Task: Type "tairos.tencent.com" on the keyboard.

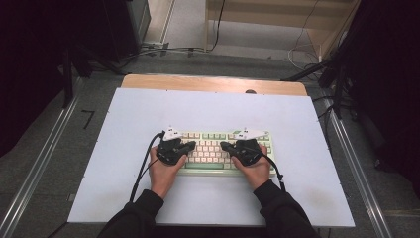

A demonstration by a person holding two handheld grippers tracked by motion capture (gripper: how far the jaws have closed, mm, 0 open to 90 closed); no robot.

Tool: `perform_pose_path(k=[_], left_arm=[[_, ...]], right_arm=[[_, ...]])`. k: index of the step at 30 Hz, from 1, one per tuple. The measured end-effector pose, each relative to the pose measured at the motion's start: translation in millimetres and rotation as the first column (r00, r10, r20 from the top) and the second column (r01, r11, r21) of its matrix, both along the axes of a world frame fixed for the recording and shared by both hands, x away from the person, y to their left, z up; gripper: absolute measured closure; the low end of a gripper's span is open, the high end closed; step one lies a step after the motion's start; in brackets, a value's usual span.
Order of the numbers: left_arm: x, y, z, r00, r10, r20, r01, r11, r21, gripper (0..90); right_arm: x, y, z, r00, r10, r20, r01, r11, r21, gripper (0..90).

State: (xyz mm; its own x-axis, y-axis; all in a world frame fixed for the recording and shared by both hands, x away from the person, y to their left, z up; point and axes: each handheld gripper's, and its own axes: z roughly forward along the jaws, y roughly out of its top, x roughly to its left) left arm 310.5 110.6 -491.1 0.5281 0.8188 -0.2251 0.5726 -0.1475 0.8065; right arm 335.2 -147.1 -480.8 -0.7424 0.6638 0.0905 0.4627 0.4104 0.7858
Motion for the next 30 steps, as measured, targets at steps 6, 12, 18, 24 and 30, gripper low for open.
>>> perform_pose_path(k=[6,12,18,24,30], left_arm=[[-1.3,4.8,3.9,0.9999,0.009,0.008,-0.009,0.9999,-0.012,90.0],[-3.6,6.8,6.9,0.9998,0.01,0.015,-0.009,0.9997,-0.021,90.0],[-5.7,7.6,8.8,0.9997,0.008,0.023,-0.008,0.9997,-0.021,90.0],[-7.3,9.6,9.8,0.9996,0.006,0.026,-0.005,0.9997,-0.025,90.0],[-9.2,12.4,10.6,0.9995,0.011,0.029,-0.01,0.9996,-0.027,90.0]], right_arm=[[0.0,-0.3,0.3,1.0,-0.001,0.003,0.001,1.0,0.002,88.1],[0.1,-0.4,0.3,1.0,0.0,0.003,0.0,1.0,0.002,88.2],[0.1,-0.4,0.4,1.0,0.0,0.003,0.0,1.0,0.001,88.2],[0.4,-0.5,0.2,1.0,-0.001,0.003,0.001,1.0,0.002,88.2],[0.5,-0.3,-0.1,1.0,-0.001,0.002,0.001,1.0,0.001,88.2]])
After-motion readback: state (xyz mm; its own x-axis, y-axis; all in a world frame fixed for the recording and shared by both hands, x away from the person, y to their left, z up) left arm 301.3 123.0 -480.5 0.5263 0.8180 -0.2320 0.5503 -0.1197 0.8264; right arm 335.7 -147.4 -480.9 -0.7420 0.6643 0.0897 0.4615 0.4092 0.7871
